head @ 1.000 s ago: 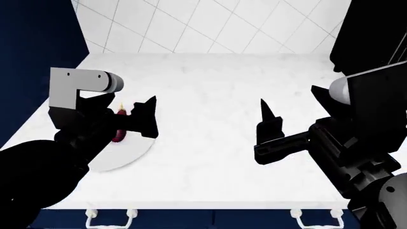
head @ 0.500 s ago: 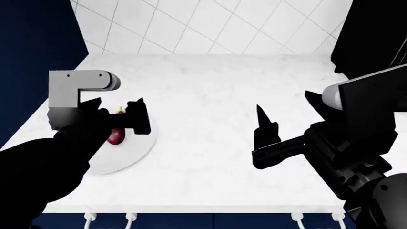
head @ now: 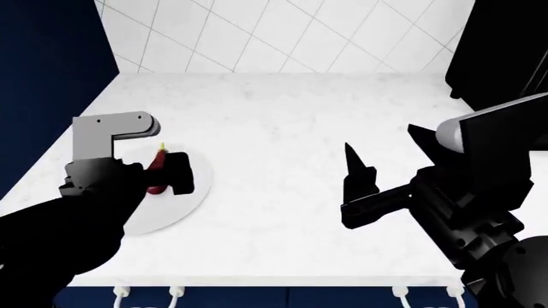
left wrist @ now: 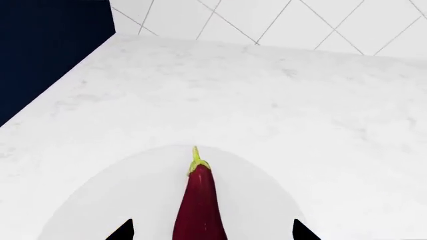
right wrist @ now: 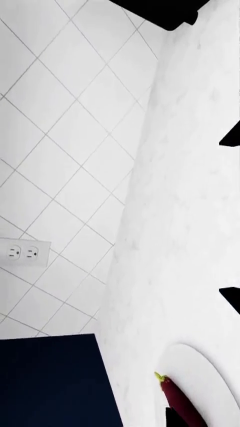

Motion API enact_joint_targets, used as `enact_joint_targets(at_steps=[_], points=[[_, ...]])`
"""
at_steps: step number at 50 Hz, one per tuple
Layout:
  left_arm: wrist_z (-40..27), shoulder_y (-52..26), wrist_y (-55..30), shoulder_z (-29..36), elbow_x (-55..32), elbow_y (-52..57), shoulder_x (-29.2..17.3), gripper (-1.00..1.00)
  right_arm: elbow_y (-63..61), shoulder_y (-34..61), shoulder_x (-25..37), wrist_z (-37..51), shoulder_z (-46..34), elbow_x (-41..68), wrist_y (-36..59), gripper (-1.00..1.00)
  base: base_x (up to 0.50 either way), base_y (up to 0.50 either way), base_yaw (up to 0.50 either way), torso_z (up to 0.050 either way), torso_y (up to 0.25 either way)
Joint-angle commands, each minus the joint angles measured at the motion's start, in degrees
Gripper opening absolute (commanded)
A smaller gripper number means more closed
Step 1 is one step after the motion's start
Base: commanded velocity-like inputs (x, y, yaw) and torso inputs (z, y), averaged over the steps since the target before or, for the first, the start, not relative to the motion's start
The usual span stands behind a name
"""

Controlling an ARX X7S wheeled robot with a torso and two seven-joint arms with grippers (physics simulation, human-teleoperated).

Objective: Place the eggplant on the top rack of the oven.

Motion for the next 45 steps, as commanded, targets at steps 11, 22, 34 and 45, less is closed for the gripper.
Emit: enact_joint_targets(at_steps=[11, 22, 34, 45], points=[[-2.63, 0.81, 3.19, 3.23, 2.17, -5.85, -0.35, 1.0, -1.51, -2.69, 0.71, -2.93, 1.72, -2.93, -1.14, 1.0, 0.0, 0.0, 0.0, 0.0, 0.0], [-1.29, 0.88, 5.48, 6.8, 3.28, -9.38, -0.84, 1.0, -1.43, -3.84, 0.5, -4.85, 1.92, -4.95, -1.68, 1.0, 0.0, 0.0, 0.0, 0.0, 0.0], [-1.18, 1.19, 5.28, 7.64, 2.34, -10.05, -0.91, 1.0, -1.93, -5.09, 1.42, -4.77, 2.32, -4.94, -2.84, 1.0, 0.0, 0.0, 0.0, 0.0, 0.0], [-1.51, 1.27, 6.1, 8.24, 2.61, -11.91, -0.96, 1.0, -1.8, -4.95, 1.71, -4.66, 1.64, -5.11, -3.43, 1.0, 0.0, 0.0, 0.0, 0.0, 0.0]])
